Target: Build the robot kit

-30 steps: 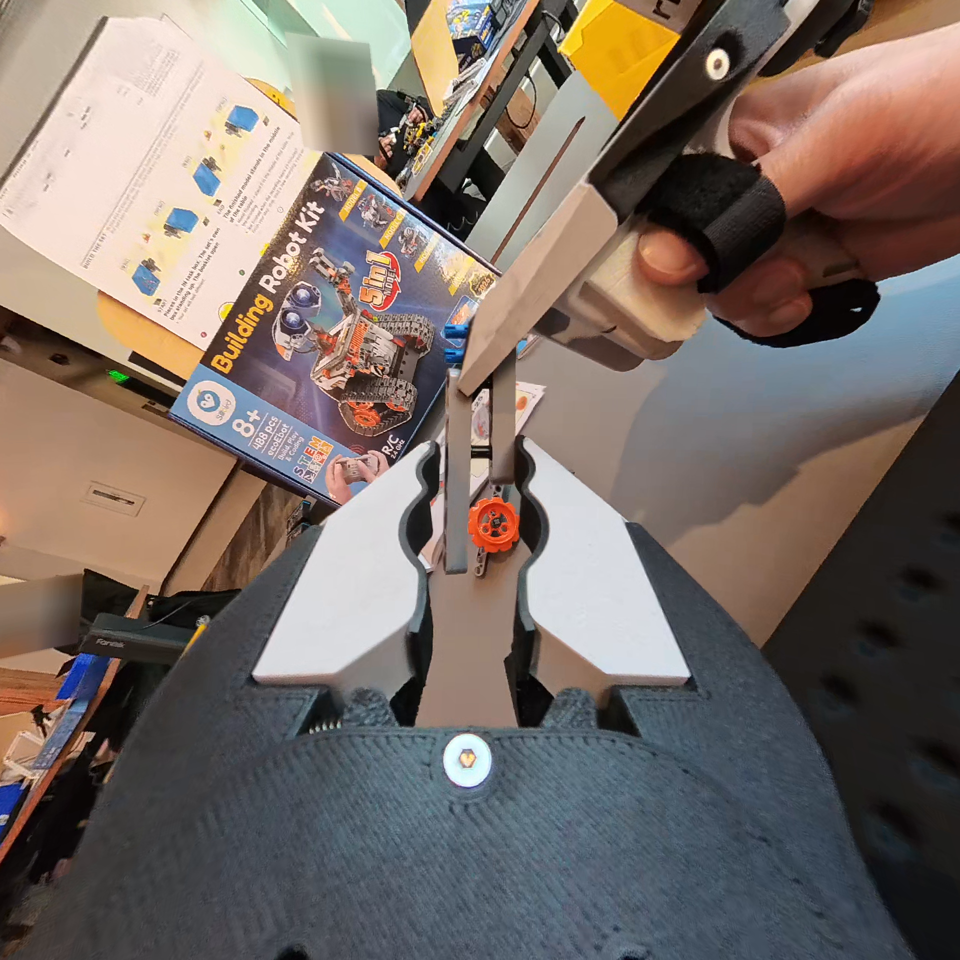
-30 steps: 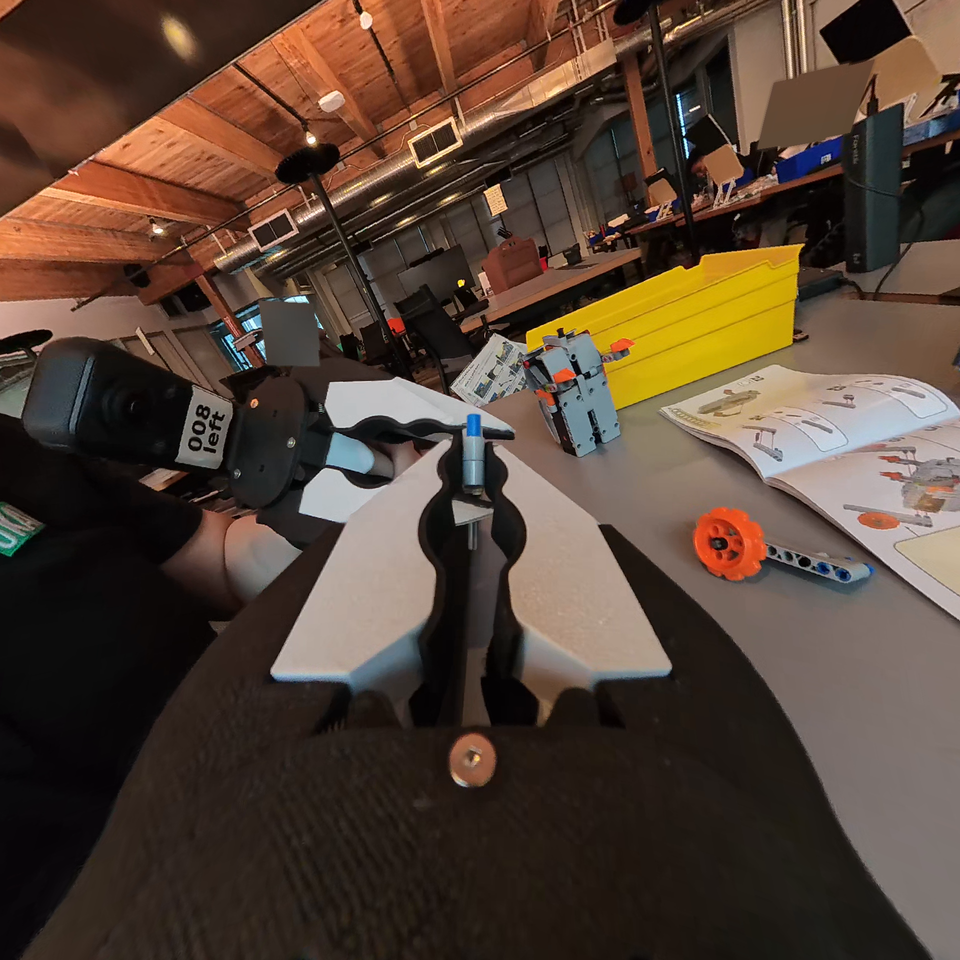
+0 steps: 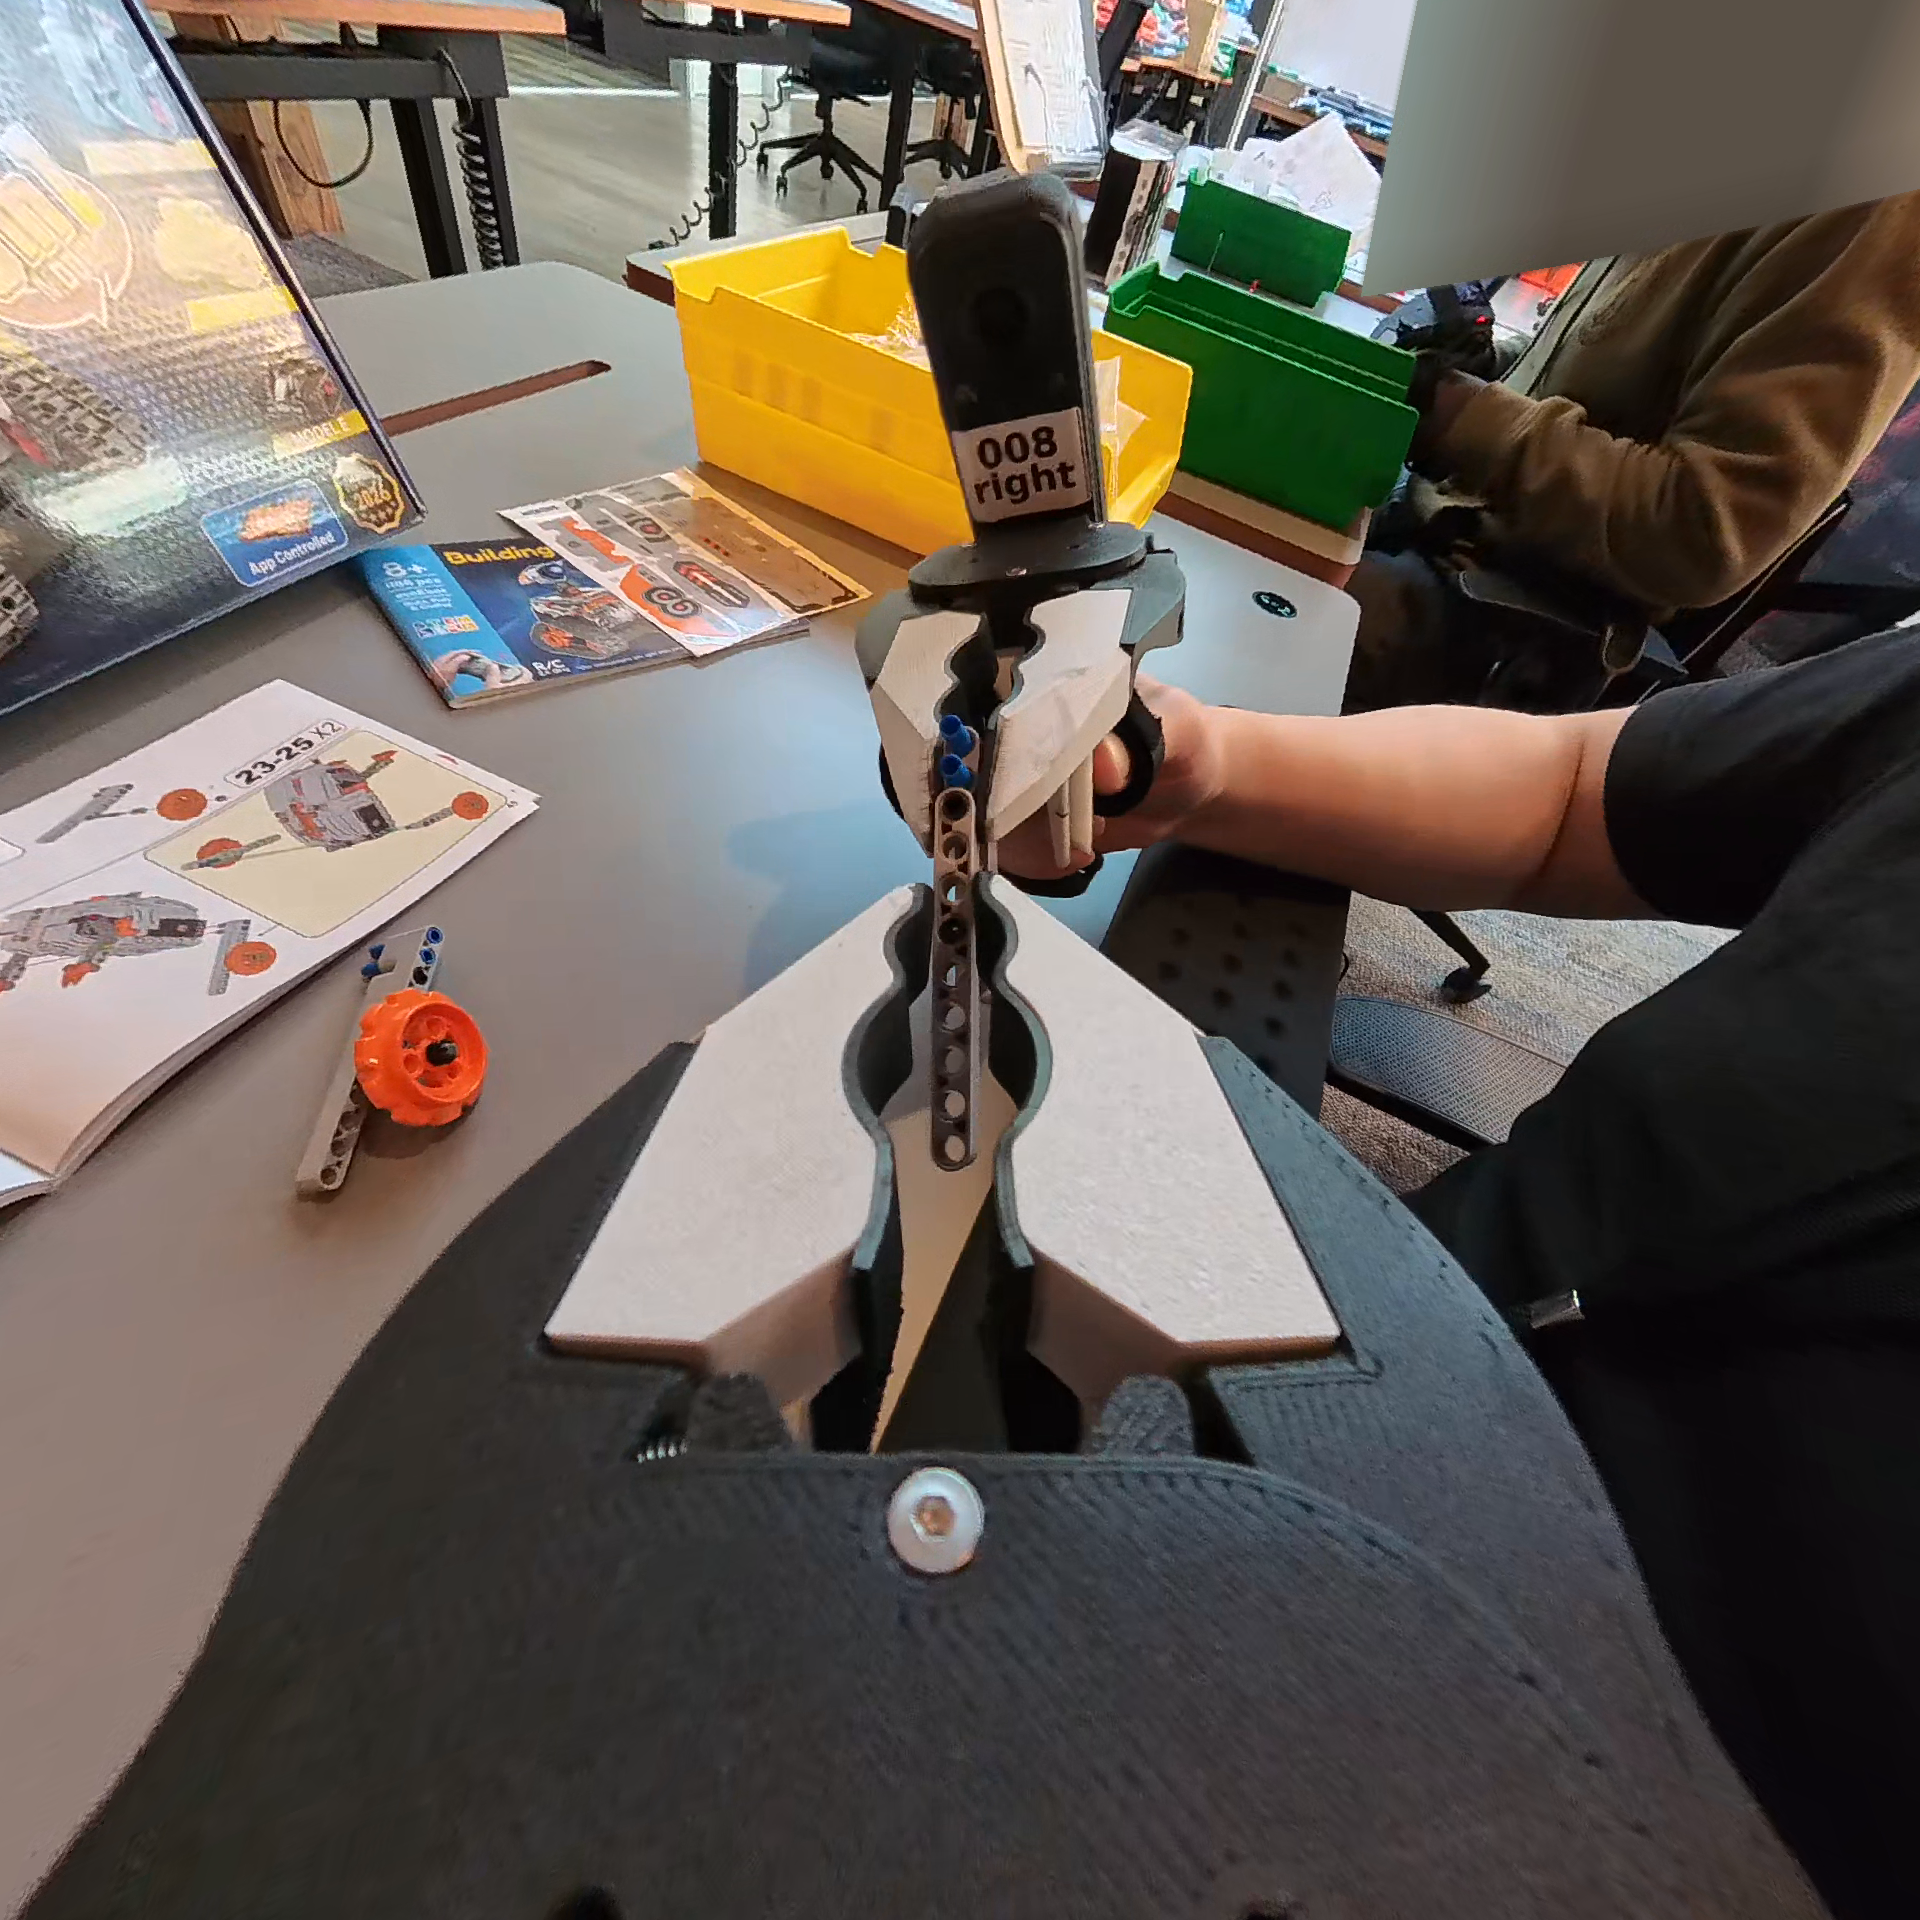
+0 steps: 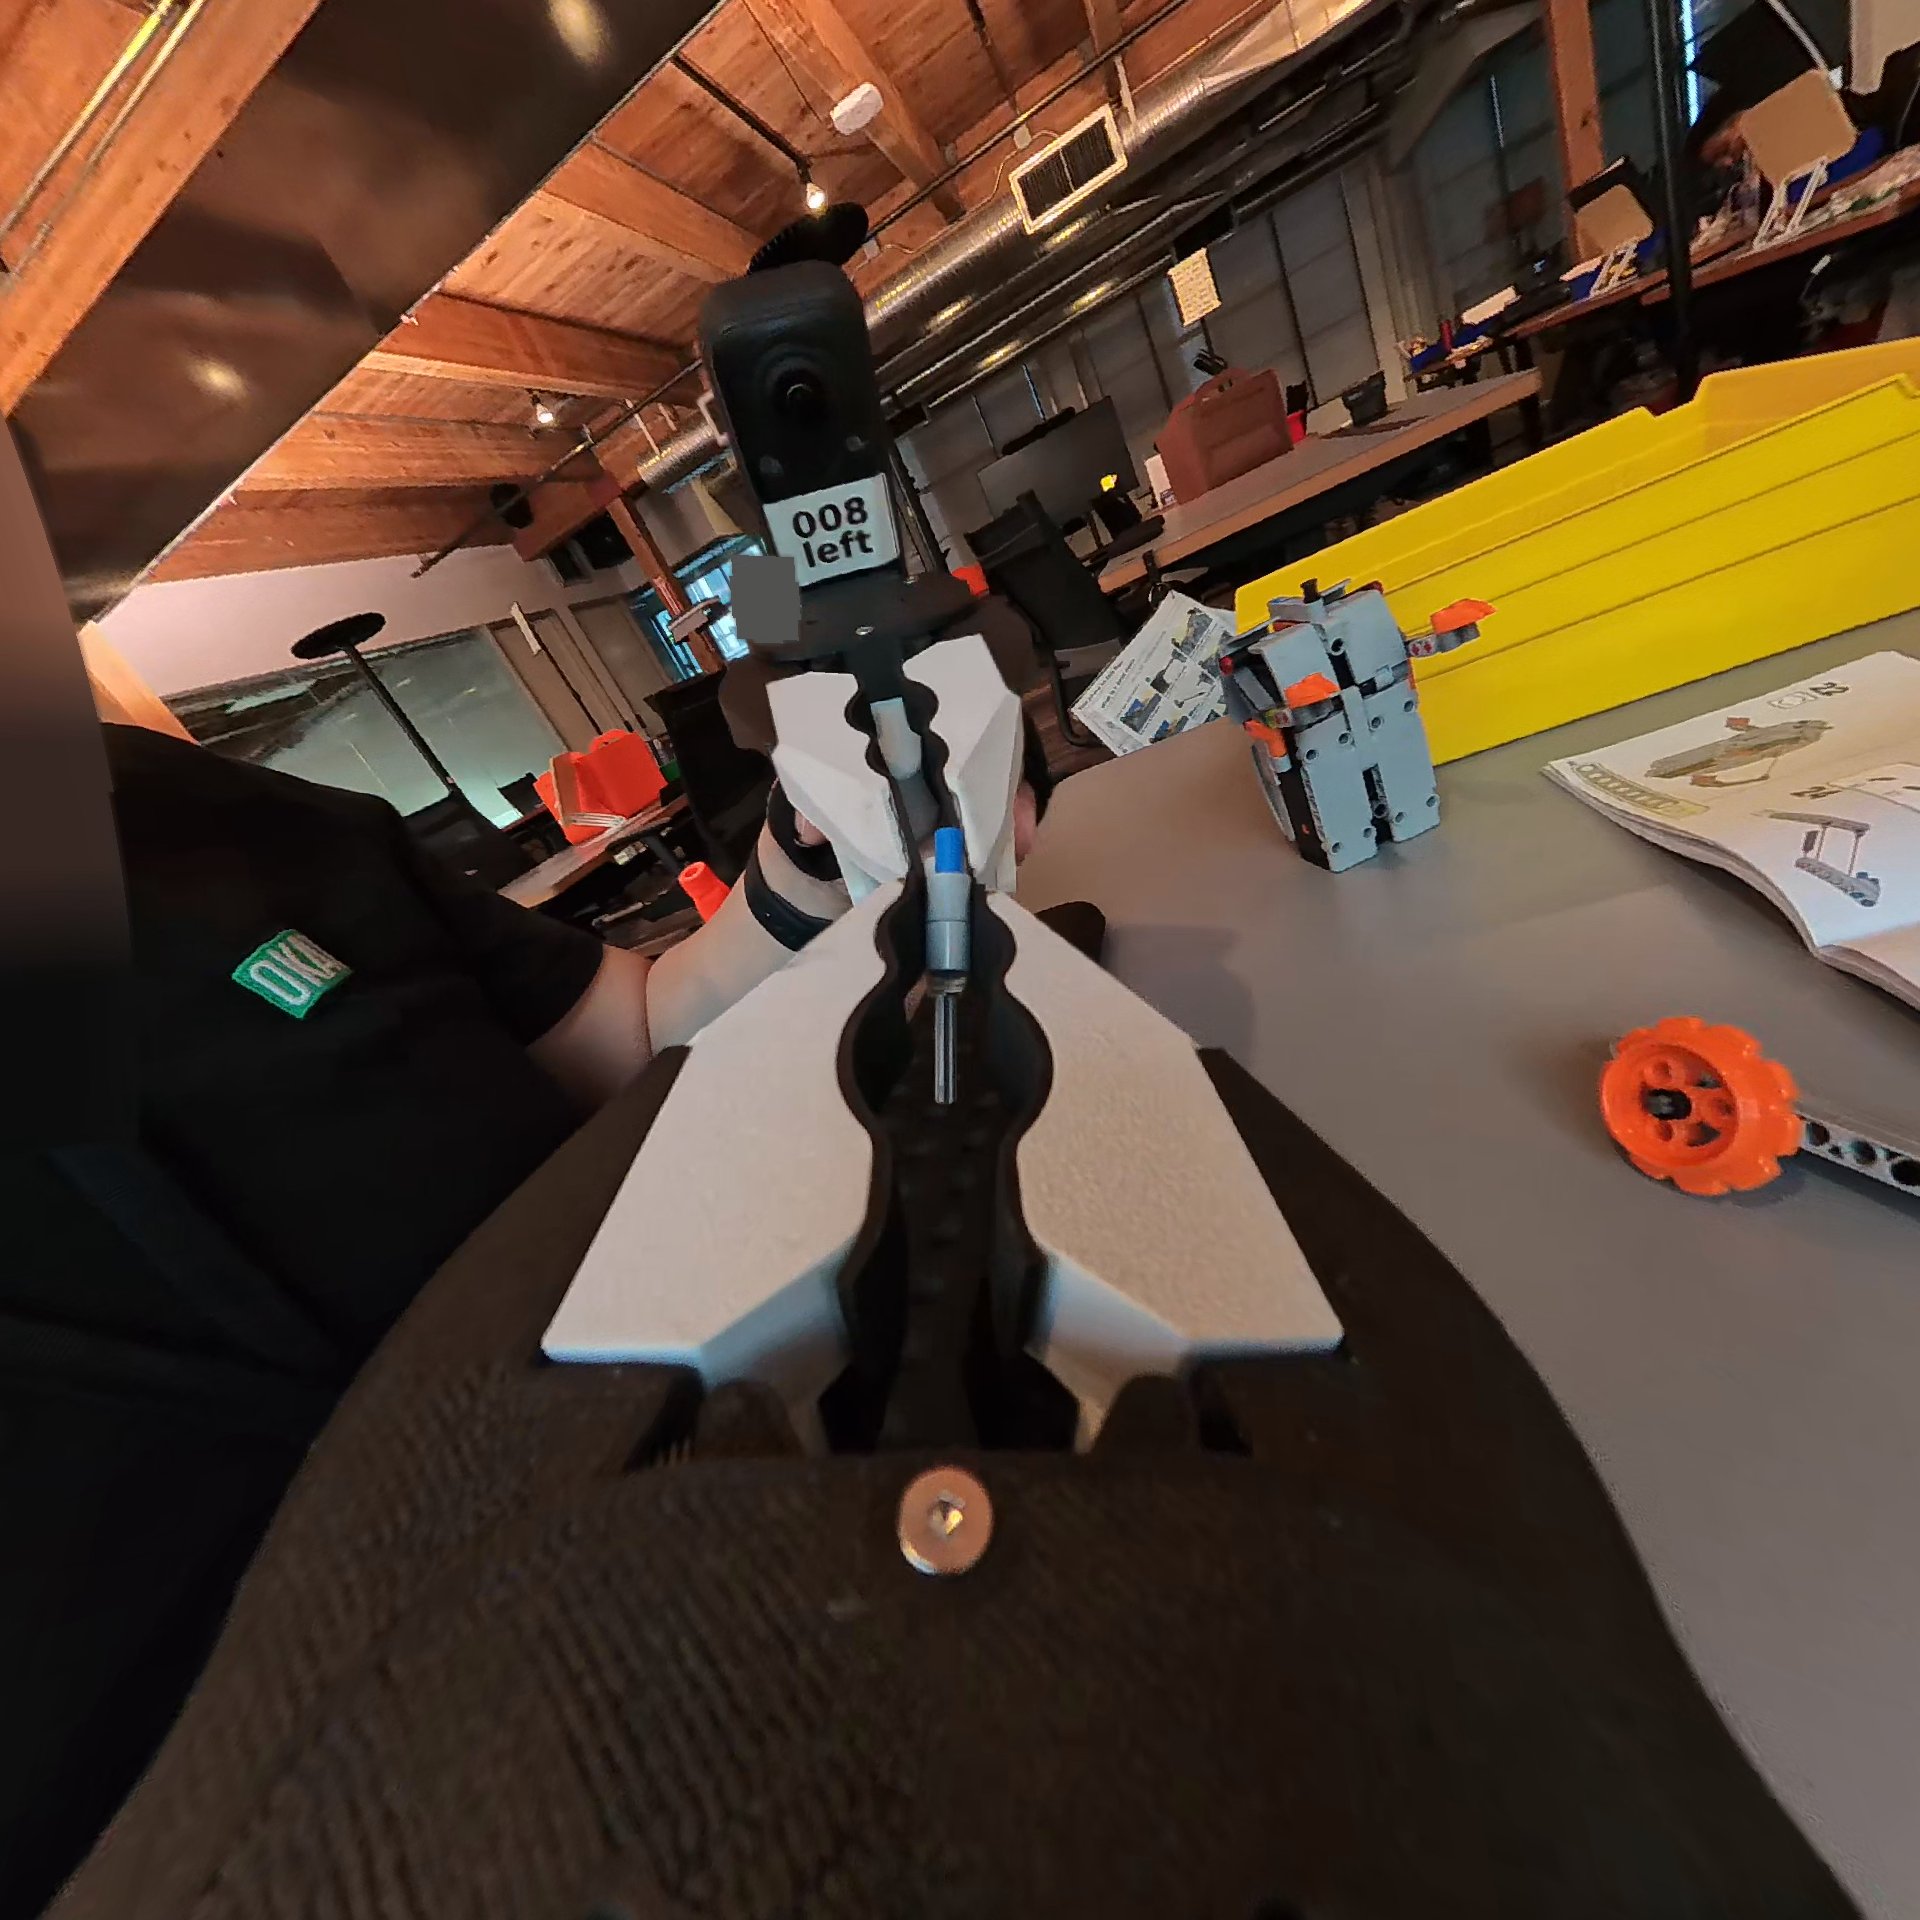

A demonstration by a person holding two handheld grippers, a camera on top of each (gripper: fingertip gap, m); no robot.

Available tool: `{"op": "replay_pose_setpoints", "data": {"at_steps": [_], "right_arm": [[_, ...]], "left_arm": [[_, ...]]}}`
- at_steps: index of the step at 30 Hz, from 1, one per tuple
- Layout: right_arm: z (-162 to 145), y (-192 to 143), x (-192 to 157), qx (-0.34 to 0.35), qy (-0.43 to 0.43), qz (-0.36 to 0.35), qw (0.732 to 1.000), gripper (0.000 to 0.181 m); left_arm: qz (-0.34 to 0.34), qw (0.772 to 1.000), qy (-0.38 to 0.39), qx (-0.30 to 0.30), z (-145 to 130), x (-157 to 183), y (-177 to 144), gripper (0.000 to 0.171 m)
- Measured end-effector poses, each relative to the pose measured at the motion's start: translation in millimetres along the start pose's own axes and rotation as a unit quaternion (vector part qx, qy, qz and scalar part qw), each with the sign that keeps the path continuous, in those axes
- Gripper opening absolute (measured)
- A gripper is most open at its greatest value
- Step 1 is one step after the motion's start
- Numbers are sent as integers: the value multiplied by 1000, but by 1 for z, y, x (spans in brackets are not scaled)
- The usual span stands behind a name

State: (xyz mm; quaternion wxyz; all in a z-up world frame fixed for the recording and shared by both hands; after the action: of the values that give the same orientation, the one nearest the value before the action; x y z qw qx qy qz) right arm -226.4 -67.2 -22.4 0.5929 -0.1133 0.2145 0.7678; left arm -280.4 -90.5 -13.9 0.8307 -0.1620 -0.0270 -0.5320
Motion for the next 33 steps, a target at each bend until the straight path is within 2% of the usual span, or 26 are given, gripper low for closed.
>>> {"op": "replay_pose_setpoints", "data": {"at_steps": [7, 9, 10, 13, 14, 16, 19, 23, 28, 33], "right_arm": [[0, 0, 0, 3, 17, 4, 1000, 5], [1, -1, 3, 10, 33, 1, 999, 6], [2, -2, 5, 14, 44, 1, 999, 6], [4, -3, 3, 29, 73, 18, 997, 6], [5, -3, 3, 32, 72, 20, 997, 6], [7, -3, 1, 35, 63, 22, 997, 6], [9, -2, -3, 43, 57, 28, 997, 6], [14, -2, -8, 63, 53, 34, 996, 6], [28, -8, -12, 122, 46, 37, 991, 5], [30, -7, -13, 137, 39, 40, 989, 5]], "left_arm": [[-6, 1000, -18, -4, 0, 1, -1, 6], [25, 1000, 7, -11, -1, -2, -1, 32], [47, 998, 35, -13, -1, -2, -2, 40], [111, 986, 119, -34, -5, -1, -2, 41], [121, 984, 122, -44, -8, -1, -3, 40], [108, 990, 77, -46, -14, 0, -5, 40], [62, 998, -2, 16, -10, 6, -11, 39], [19, 993, -68, 93, -8, 11, -15, 42], [15, 979, -80, 186, -8, 17, -12, 34], [15, 962, -80, 262, 5, 19, 2, 19]]}}
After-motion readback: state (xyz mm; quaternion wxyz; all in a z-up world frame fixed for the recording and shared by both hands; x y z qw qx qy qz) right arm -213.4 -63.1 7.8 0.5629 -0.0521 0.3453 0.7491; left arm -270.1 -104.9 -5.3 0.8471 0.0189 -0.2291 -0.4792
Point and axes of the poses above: each gripper's, where its closed fingertips meet, y out along the fingers, z out of its top, x = y × z across the jaws, the point moved 3 cm from there along -y, back along the fingers, and after that the axes turned 4 degrees about x, right-handed, at the moved point
